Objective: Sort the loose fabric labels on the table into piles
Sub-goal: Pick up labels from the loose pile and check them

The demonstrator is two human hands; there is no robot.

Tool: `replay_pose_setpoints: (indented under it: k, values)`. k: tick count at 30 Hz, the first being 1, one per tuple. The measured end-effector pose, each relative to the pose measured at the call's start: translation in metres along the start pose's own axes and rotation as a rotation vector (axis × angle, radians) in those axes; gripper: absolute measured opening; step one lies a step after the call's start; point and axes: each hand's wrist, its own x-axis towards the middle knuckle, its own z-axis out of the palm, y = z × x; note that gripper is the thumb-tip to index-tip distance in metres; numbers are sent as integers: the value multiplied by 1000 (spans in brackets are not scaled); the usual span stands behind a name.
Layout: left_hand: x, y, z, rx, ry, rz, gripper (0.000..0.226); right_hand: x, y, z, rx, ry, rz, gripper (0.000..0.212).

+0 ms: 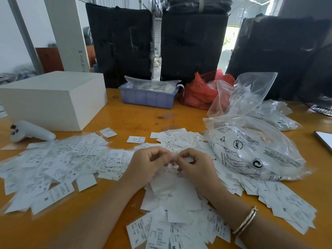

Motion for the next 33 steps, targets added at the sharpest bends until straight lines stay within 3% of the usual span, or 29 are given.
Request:
replay_pose_setpoints:
  k: [4,11,21,33]
  values:
    - [1,0,1,-122,72,-48,23,-1,-2,-2,110,-1,-67,14]
    - [2,0,0,-203,105,-117,27,0,-1,-9,462,134,-118,33]
    - [1,5,2,-254,90,-146,23,-1,0,-6,239,54,-223,48]
    - [-1,10,2,-289,79,-164,23,2,4,-11,308,86,-209,43]
